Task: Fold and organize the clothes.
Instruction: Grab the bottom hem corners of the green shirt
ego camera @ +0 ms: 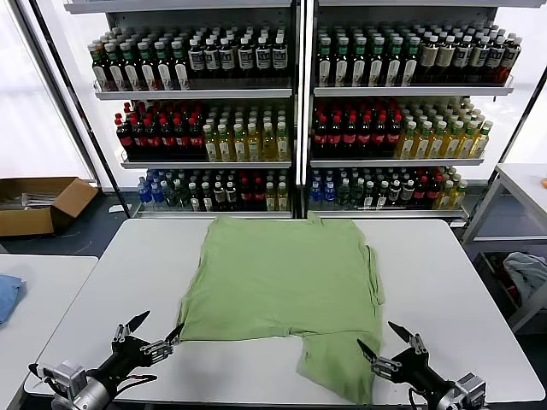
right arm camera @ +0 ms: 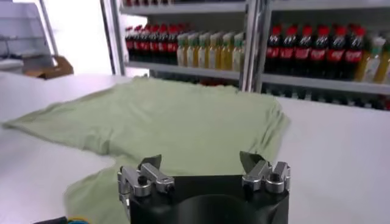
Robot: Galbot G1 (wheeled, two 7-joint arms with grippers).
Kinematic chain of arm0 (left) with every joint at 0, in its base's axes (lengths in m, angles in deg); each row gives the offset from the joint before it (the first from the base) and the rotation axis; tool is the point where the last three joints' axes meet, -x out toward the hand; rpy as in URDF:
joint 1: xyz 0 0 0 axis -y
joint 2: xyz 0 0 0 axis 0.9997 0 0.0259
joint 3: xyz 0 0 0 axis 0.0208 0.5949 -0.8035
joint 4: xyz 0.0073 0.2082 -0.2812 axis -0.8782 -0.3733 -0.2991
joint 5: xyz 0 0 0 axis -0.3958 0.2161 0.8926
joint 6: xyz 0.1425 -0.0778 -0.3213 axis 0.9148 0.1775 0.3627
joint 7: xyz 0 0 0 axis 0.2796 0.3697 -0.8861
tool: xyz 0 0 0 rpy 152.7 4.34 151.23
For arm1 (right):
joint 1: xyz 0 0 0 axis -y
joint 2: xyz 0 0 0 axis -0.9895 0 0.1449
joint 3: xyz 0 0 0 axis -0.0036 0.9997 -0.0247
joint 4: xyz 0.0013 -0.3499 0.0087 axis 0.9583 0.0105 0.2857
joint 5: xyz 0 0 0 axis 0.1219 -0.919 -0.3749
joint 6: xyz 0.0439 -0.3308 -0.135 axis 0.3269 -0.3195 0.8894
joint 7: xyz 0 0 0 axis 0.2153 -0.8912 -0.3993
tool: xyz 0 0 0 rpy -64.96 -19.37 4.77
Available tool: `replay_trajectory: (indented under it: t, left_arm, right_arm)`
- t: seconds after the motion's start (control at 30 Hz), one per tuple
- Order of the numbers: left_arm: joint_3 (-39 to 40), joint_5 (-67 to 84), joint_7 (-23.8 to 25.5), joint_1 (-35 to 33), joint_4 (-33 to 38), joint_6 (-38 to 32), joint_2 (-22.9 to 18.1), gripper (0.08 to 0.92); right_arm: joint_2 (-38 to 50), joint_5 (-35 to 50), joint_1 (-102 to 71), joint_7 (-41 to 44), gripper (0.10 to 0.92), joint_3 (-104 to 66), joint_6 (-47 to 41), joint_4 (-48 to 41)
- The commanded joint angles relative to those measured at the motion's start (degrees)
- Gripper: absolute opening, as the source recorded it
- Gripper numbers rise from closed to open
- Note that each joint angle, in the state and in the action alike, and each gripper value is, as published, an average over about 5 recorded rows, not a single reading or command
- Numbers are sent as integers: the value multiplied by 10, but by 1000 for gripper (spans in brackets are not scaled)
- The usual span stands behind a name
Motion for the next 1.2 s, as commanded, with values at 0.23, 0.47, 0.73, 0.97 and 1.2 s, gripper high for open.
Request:
replay_trajectory:
  t: [0.23, 0.47, 0.73, 0.97, 1.2]
  left_arm:
    - [87, -4, -47, 75, -77, 48, 33, 823]
    - [109, 0, -61, 97, -115, 42, 36, 823]
    - [113, -1, -39, 92, -120, 36, 35, 823]
    - [116, -1, -34, 84, -116, 32, 33, 723]
    - [118, -6, -35, 75, -105, 28, 31, 515]
  right_arm:
    - [15, 10, -45, -19, 823, 10, -37, 23]
    - [7, -8, -50, -18, 823, 22, -34, 17]
    - [-7, -39, -41, -17, 710, 54, -26, 7]
    - [-9, -38, -36, -20, 520, 58, -18, 7]
    - [-10, -37, -32, -15, 321, 58, -11, 6]
